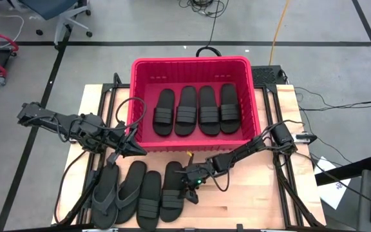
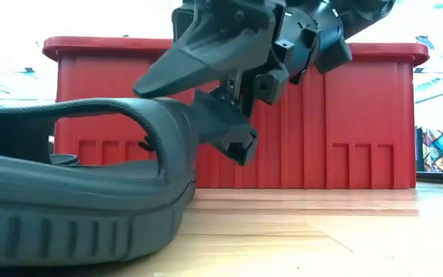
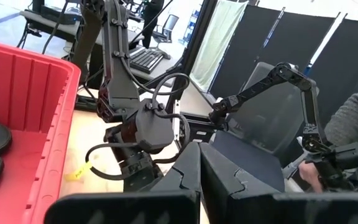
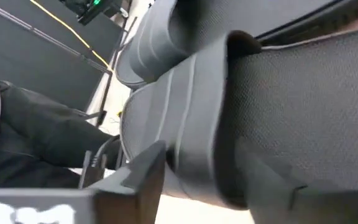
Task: Pick and place slides into bin
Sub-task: Put the black slide into the red bin
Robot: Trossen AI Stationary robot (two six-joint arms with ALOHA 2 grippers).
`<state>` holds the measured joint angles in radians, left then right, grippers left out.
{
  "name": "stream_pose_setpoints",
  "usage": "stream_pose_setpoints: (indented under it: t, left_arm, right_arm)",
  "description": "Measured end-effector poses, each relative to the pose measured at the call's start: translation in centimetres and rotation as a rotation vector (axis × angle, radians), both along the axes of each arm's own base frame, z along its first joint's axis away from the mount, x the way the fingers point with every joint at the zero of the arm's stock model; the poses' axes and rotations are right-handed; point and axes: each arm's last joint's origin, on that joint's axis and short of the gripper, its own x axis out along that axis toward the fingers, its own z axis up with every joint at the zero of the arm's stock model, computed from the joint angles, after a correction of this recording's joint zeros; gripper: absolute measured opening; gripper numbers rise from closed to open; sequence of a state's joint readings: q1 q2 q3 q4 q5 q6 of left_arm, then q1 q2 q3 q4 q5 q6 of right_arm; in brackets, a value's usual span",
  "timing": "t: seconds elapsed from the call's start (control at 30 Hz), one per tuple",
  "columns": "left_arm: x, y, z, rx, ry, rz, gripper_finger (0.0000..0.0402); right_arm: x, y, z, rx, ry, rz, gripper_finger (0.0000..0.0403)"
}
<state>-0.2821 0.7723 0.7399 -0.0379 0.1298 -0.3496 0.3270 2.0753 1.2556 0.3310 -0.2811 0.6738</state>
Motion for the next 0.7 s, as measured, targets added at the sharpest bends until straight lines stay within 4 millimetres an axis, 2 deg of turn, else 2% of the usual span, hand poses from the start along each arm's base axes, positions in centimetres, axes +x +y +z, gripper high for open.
stream_pose_setpoints:
  t: [0.17, 0.2, 0.37, 0.53, 0.7]
  left_arm:
    - [0.0, 0.0, -0.1, 0.018, 0.007, -0.001, 0.0003]
    - [0.0, 0.0, -0.2, 0.019, 0.012, -0.001, 0.0003]
    - [0.0, 0.0, -0.3, 0.021, 0.023, -0.002, 0.0003]
    - [-0.1, 0.0, -0.3, 0.018, 0.031, -0.002, 0.0003]
    - [-0.2, 0.0, -0.3, 0.021, 0.029, -0.002, 0.0003]
  right_arm:
    - [0.1, -0.1, 0.1, 0.031, -0.003, 0.033, 0.0036]
    - [0.1, -0.2, 0.3, 0.043, -0.005, 0.045, 0.0020]
    - [0.0, -0.2, 1.4, 0.100, -0.025, 0.102, 0.0009]
    - [-0.6, 0.4, 5.3, 0.137, -0.073, 0.219, 0.0006]
    - [-2.6, 1.2, 9.9, 0.079, -0.098, 0.271, 0.0004]
